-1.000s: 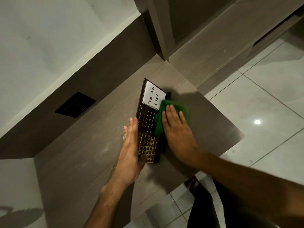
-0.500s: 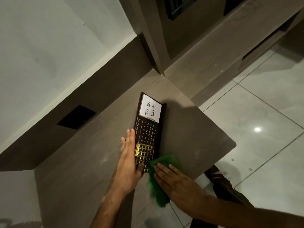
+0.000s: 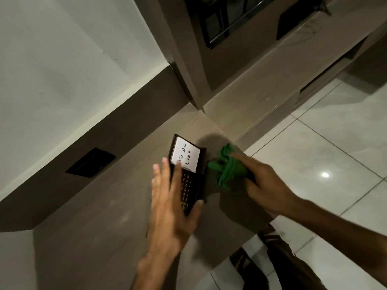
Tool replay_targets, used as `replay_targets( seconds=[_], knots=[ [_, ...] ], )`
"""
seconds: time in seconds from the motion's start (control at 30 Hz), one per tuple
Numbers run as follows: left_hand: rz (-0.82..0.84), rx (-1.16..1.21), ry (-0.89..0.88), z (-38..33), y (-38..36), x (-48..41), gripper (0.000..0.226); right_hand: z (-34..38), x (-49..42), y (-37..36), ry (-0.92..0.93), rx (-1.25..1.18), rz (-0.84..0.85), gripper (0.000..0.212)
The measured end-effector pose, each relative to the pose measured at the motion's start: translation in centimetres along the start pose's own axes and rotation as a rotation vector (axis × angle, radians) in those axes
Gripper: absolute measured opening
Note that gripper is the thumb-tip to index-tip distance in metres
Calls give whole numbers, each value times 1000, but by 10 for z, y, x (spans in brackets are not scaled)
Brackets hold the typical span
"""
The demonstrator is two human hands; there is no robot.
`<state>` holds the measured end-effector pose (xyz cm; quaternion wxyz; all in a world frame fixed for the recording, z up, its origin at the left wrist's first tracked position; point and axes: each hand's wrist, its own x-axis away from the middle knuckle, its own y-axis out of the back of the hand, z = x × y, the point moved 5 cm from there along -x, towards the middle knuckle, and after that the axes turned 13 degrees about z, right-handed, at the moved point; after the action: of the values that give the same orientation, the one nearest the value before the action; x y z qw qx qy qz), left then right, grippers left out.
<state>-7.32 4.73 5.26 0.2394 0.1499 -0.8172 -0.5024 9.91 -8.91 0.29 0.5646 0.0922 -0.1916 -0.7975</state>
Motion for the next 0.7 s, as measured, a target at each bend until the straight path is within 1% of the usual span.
replay_targets(
  seconds=[0.1,0.17,0.23,0.33,0.4,0.47,0.53,0.6,0.7],
  knots=[
    [9,1,-102,-38,-32,-31,90,-21,-28,35,32,26,-135,60],
    [58,-9,-123,-49,-62,-51,87,-39,-50,54,18,53,-209,55],
    [136,-39,-112,-50,-93,-70,88,-55,-74,63,6,104,-231,56],
    [257,-108,-60,-40,-136,-89,93,-84,-111,66,-69,266,-166,64],
    [287,-145,-46,-32,-155,-93,94,-103,-131,60,-152,408,-95,65],
    [246,-186,-49,-27,-166,-94,95,-123,-148,51,-206,555,-23,66],
    [200,-212,-51,-25,-171,-94,94,-140,-162,44,-216,679,31,70],
    [181,-223,-67,-24,-173,-95,95,-154,-172,42,-209,786,67,74],
    [184,-204,-71,-23,-172,-95,95,-167,-181,41,-152,856,92,74]
  ],
)
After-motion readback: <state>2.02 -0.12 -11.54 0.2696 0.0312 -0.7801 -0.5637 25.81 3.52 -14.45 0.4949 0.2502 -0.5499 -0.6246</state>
